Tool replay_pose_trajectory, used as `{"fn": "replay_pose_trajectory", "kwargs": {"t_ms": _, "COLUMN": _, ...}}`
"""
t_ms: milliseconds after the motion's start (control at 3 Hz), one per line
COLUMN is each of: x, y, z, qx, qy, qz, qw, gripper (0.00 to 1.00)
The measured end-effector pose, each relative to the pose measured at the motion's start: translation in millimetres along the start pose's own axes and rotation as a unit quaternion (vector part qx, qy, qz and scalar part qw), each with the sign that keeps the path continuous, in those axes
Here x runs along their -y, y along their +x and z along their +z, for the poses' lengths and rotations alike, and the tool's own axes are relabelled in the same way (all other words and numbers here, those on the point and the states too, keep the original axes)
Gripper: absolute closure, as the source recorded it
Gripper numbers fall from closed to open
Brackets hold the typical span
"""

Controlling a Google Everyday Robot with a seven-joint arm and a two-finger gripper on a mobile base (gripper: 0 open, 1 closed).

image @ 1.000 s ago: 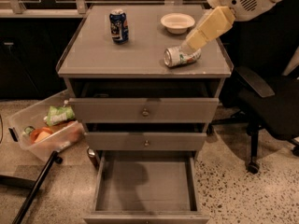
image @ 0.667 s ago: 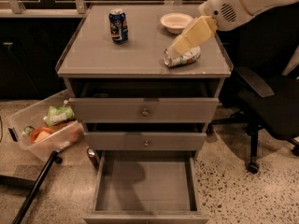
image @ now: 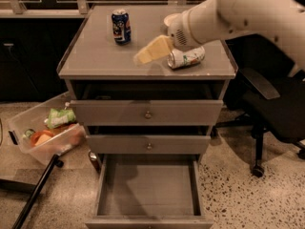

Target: Place pepsi can into bottom drawer

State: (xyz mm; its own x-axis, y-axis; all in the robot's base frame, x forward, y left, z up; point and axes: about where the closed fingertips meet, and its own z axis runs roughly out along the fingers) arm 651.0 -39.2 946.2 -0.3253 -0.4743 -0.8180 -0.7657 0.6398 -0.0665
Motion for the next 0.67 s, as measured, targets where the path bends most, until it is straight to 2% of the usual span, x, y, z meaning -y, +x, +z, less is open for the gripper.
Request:
{"fn": "replay_pose_trajectory", "kwargs": {"t_ms": 333, "x": 12, "y": -25, "z": 50, "qx": 0.044, "qy": 0.03, "qz": 0.007, "qw": 0.9986, "gripper": 0.0}}
{"fn": "replay_pose_trajectory", "kwargs": {"t_ms": 667, "x": 22, "y": -43, "z": 47, "qx": 0.078, "qy": 0.052, "qz": 0.005, "qw": 0.9956, "gripper": 0.0}}
